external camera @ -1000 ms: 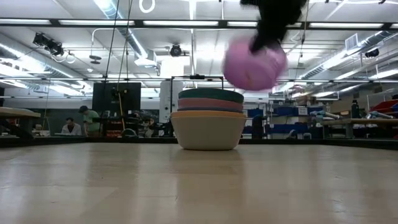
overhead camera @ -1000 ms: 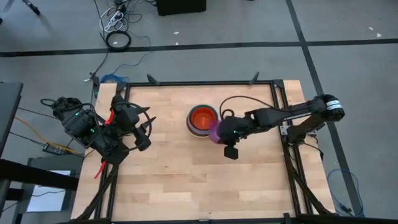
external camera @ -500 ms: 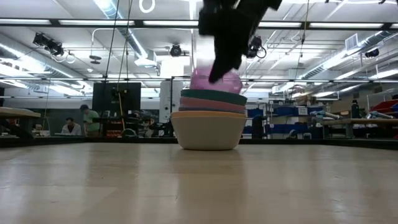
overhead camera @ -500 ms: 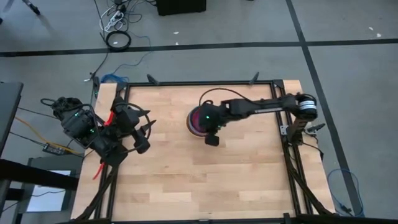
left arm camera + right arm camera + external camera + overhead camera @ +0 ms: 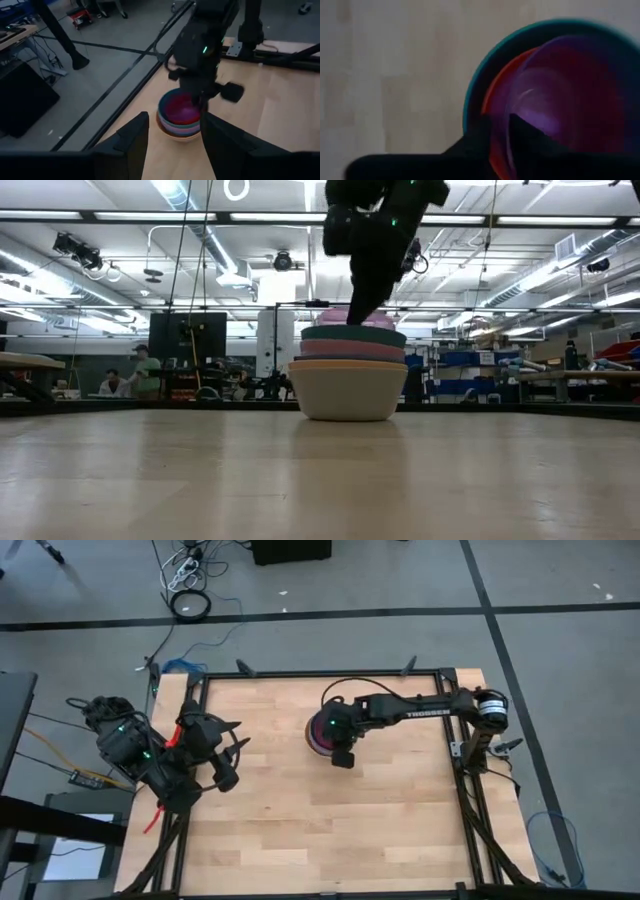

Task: Nest bowls inside each other
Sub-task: Stack the purple bowl on top of the orange bowl, then return to Home Position

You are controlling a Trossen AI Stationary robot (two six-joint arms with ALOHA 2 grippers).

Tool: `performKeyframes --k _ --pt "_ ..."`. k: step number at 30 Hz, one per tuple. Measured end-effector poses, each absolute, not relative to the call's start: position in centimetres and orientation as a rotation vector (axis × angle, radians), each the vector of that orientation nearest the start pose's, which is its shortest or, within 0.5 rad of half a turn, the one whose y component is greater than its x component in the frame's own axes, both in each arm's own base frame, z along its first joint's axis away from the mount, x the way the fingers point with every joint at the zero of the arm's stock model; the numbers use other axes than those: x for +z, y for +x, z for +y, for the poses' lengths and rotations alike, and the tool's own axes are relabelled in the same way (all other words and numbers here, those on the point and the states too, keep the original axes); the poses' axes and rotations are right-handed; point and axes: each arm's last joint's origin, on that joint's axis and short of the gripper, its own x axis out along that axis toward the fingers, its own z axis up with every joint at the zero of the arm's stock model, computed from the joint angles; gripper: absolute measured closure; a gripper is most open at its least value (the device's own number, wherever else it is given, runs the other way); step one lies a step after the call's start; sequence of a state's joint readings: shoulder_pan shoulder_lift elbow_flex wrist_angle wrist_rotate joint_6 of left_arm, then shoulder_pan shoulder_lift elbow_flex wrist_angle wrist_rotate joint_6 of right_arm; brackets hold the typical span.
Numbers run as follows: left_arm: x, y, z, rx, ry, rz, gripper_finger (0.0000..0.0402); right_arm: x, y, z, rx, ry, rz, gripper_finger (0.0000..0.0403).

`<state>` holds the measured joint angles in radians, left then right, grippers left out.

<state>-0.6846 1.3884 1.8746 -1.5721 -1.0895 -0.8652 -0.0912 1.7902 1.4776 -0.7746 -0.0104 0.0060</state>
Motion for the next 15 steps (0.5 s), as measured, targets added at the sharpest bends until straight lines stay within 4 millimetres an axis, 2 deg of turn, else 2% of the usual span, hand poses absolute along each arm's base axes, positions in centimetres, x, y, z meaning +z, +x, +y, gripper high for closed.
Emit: performKeyframes --k 5,8,12,15 --pt "44.4 17.4 -10.9 0.62 0.053 0.481 0.0216 27.5 36.6 -2.7 -0.119 0.03 1.045 0.0268" --pt "43.5 17.6 -11.1 0.637 0.054 0.491 0.0216 28.1 36.3 -2.4 -0.133 0.019 1.029 0.0236" --pt "42.3 17.9 -11.3 0.659 0.042 0.499 0.0216 28.1 36.2 -1.9 -0.151 0.017 1.039 0.0227" --pt "41.1 18.1 -11.5 0.684 0.01 0.498 0.0216 28.1 35.9 -1.4 -0.159 0.026 1.061 0.024"
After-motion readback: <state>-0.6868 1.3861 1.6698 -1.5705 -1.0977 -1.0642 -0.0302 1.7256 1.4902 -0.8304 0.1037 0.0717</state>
